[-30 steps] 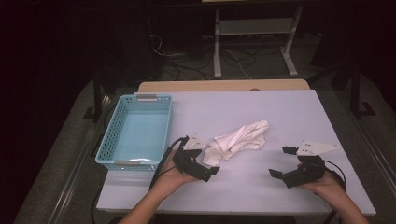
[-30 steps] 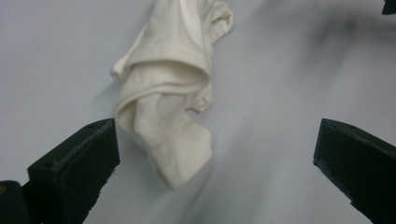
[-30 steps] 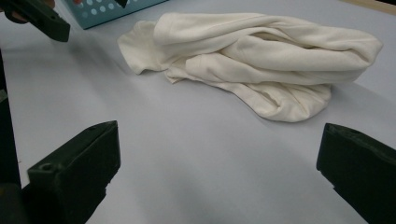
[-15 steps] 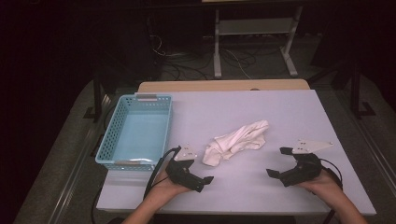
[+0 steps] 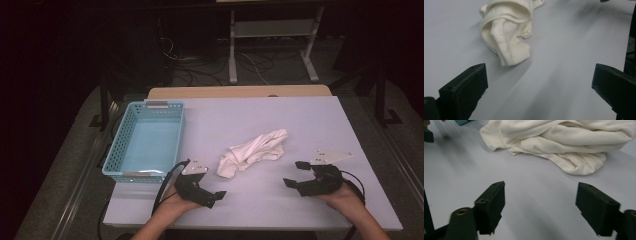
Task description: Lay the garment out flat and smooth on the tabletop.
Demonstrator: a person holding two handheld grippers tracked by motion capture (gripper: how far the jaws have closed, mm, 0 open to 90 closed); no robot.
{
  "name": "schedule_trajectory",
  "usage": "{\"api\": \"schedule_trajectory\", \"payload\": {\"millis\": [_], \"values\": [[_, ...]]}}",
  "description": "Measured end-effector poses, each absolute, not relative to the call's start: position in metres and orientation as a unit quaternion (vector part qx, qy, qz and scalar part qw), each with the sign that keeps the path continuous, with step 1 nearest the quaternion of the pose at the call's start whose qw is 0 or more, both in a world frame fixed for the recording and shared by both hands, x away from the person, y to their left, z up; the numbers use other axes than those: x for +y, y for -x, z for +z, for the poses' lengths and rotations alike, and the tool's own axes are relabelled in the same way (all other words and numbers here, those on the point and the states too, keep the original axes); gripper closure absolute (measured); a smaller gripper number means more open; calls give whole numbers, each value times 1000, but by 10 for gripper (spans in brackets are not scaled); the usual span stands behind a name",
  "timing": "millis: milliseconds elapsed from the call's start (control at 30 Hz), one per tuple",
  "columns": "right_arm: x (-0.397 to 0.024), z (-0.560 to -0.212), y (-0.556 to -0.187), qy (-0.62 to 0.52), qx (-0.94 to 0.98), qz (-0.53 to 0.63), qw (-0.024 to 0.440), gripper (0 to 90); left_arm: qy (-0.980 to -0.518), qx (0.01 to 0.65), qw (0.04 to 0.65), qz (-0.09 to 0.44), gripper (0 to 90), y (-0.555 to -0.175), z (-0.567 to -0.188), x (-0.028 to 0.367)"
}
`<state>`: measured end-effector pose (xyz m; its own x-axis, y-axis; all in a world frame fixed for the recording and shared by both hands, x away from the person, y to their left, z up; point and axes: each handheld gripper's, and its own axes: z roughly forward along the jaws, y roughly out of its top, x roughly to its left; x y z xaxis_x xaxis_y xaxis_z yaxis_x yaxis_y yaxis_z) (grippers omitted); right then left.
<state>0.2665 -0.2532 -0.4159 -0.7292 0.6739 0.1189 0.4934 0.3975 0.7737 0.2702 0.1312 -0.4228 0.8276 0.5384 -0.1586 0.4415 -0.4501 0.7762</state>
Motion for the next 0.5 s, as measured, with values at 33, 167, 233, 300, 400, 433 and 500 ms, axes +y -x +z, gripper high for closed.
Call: {"api": "schedule_trajectory", "payload": {"millis": [33, 167, 233, 300, 400, 433, 500], "values": [[-253, -416, -266, -352, 829, 420, 108, 264, -849, 288, 439, 60, 0, -270, -422, 131], [-253, -416, -269, -359, 830, 415, 101, 366, -849, 288, 438, 61, 0, -270, -422, 134], [-251, -415, -272, -367, 830, 408, 101, 423, -848, 289, 440, 61, 0, -271, -422, 134], [-250, -415, -274, -367, 832, 404, 100, 456, -849, 288, 439, 61, 0, -272, -423, 135], [-247, -414, -275, -361, 835, 403, 98, 523, -851, 287, 436, 61, 0, -272, -423, 135], [-245, -413, -275, -359, 837, 402, 96, 552, -851, 286, 435, 64, 0, -272, -423, 135], [-243, -413, -276, -354, 841, 399, 95, 595, -853, 284, 433, 69, 0, -272, -422, 135]]}}
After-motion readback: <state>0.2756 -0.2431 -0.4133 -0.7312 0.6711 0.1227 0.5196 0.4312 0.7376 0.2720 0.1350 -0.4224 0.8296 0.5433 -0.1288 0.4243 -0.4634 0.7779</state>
